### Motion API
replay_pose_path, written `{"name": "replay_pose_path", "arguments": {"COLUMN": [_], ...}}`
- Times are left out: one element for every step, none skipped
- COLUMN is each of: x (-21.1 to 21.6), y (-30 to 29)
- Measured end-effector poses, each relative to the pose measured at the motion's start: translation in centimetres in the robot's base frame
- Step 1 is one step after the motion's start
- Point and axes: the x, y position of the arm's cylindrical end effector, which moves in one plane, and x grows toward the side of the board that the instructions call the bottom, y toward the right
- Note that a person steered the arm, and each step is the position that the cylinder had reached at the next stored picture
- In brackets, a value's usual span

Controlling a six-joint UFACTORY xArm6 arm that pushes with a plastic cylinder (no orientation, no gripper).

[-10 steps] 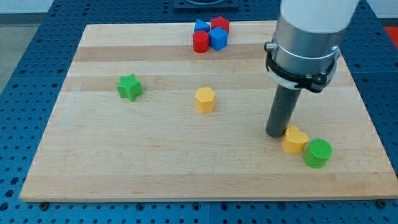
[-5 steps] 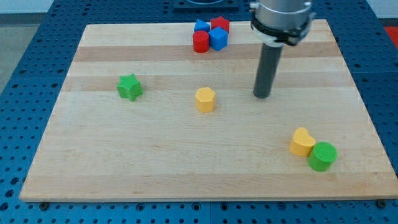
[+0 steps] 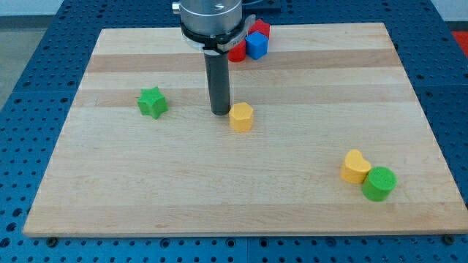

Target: Move the yellow hexagon above to the green circle

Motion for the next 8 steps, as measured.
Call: {"name": "replay_pose_path", "arguments": {"x": [0.0, 1.4, 3.1, 3.6, 4.0, 4.8, 5.3, 6.8], "y": [0.8, 1.3, 2.2, 4.2, 6.7, 9.3, 11.4, 11.5]}}
